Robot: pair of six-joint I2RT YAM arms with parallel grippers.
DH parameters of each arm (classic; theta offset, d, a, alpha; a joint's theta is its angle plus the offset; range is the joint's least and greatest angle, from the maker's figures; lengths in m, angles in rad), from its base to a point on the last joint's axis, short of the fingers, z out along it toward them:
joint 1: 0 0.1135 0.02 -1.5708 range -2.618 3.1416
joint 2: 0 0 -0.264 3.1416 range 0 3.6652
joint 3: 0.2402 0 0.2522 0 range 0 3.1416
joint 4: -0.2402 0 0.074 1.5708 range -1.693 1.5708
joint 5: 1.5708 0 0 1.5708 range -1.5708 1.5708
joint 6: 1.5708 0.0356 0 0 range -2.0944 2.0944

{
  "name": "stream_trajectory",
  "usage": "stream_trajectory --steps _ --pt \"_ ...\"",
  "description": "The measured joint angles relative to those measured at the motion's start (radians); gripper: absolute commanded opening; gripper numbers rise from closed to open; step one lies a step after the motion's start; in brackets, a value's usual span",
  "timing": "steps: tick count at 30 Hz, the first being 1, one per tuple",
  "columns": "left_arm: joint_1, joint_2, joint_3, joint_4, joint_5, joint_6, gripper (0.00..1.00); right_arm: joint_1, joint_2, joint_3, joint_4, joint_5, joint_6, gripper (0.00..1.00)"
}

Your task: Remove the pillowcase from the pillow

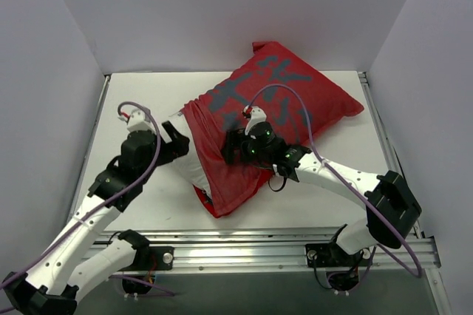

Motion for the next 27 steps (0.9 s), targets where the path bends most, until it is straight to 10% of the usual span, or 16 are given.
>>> stream_trajectory --steps 10,27 --pt "-0.002 -0.160 -0.402 -0.021 0.291 -0.206 0.95 0.000 -0.043 -0.001 -0.027 -0.002 -0.007 0.87" --pt "-0.049 -0.040 -0.572 0.537 0.506 -0.336 0.94 0.000 -0.095 -0.035 -0.027 -0.002 -0.008 0.87"
